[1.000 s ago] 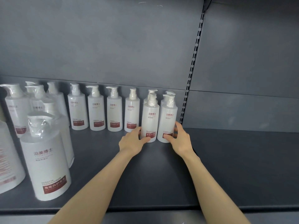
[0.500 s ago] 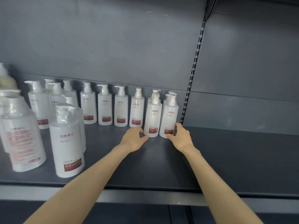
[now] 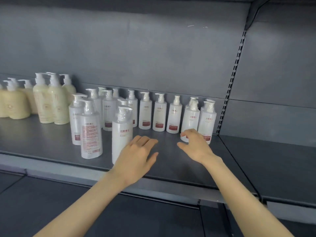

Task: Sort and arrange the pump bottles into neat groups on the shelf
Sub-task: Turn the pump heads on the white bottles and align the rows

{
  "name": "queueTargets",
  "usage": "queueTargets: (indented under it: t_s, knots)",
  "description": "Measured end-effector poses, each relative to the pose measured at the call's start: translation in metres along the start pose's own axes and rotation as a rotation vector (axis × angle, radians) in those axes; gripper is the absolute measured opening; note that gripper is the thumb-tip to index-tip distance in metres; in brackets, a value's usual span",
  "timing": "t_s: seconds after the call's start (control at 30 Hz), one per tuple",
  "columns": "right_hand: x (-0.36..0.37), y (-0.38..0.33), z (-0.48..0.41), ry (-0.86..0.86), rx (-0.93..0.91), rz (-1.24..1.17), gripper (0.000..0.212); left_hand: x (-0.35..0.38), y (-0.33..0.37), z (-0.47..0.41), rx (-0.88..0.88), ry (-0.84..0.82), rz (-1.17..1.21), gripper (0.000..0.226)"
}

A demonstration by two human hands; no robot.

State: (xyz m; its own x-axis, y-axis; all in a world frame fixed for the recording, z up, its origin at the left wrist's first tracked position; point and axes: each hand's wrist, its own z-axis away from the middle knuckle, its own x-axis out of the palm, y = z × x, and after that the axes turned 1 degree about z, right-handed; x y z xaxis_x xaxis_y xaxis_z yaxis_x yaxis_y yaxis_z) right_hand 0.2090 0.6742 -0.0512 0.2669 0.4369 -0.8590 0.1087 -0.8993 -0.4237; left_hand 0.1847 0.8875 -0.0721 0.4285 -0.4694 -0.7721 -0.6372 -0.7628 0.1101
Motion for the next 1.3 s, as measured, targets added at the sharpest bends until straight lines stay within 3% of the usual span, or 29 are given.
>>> queueTargets:
  t_s: [0.3,0.5,0.63,0.8,1.03,1.3]
  knots:
    - [0.047,-0.089,0.017,0.018,-0.066,-0.295,0.049,-0.046,-0.079,0.062,-0.118,0.166,0.141,0.037]
    - [0.073,-0.126,0.028,0.024,0.004,-0.576,0.06,-0.038,-0.123,0.072,-0.154,0.142,0.294,0.039]
    - [0.085,-0.142,0.028,0.033,0.033,-0.653,0.054,-0.031,-0.133,0.072,-0.127,0.069,0.403,0.044]
    - [0.084,-0.139,0.029,0.128,0.091,-0.665,0.052,-0.021,-0.13,0.064,-0.136,0.018,0.543,0.052]
    - [0.073,-0.109,0.024,0.275,0.173,-0.596,0.048,0.009,-0.108,0.024,-0.24,-0.032,0.659,0.085]
    - [0.071,-0.081,0.001,0.282,0.177,-0.584,0.056,0.029,-0.105,-0.012,-0.405,-0.029,0.483,0.075]
